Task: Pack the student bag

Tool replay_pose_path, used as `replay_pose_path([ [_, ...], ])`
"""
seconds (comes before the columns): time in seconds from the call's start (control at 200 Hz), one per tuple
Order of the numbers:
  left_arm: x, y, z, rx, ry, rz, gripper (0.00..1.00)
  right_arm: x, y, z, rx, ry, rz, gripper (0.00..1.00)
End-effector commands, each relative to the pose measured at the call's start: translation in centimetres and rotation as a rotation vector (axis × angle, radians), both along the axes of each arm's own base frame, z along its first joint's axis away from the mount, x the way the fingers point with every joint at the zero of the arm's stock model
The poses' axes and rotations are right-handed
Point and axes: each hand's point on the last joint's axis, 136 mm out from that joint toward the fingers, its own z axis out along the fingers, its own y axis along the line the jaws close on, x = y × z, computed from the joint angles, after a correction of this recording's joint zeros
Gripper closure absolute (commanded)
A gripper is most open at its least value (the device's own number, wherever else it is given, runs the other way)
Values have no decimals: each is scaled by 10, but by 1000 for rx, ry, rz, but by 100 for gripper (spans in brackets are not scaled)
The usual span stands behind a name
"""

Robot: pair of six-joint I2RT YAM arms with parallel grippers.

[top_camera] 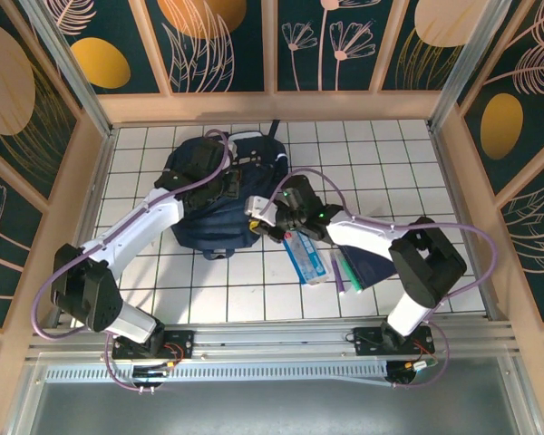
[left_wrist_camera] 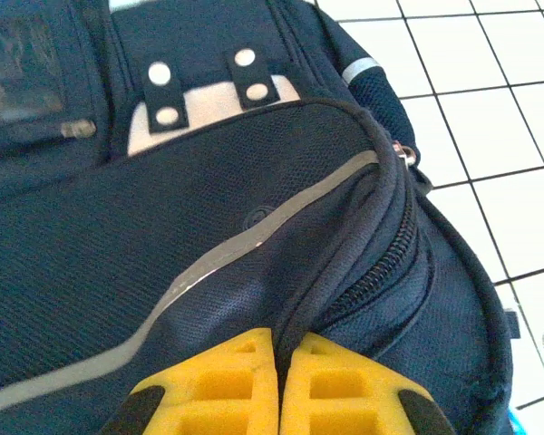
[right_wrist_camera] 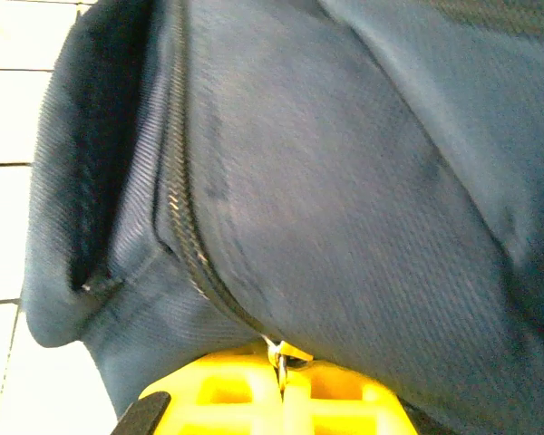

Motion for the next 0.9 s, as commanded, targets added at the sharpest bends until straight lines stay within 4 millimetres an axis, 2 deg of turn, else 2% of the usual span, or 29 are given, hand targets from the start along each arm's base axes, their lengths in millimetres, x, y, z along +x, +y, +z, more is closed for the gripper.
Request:
replay_pose_path([
  [0.0, 10, -30, 9, -229, 52, 50, 100, -55, 31, 13, 81, 68, 151, 93],
  [0.065, 15, -31, 5, -222, 47, 62, 100, -64, 28, 6, 54, 90, 162, 90],
  [0.145, 21, -26, 2, -173, 27, 73, 100, -67, 21, 1, 30, 103, 164, 80],
  [0.225, 24, -22, 0, -139, 6, 70, 100, -63, 14, 6, 45, 147, 138, 79],
  [0.3, 25, -22, -5, -137, 1, 69, 100, -56, 12, 16, 87, 266, 93, 79],
  [0.33, 24, -23, -7, -142, 9, 70, 100, -52, 12, 20, 111, 327, 51, 77],
  [0.375, 24, -26, -7, -156, 22, 66, 100, -48, 13, 22, 142, 426, -17, 68],
  [0.445, 22, -30, -4, -178, 32, 55, 100, -47, 11, 22, 181, 559, -106, 61],
  [0.555, 21, -27, -2, -167, -3, 40, 100, -34, -6, 20, 257, 691, -310, 45],
  [0.671, 22, -20, -1, -129, -32, 40, 100, -20, -28, 17, 288, 848, -526, 42],
  [0.776, 20, -28, 5, -157, -44, -4, 100, -3, -45, 22, 337, 938, -776, 40],
  [0.896, 21, -31, 10, -171, -54, -18, 100, 11, -62, 39, 507, 1053, -955, 38],
])
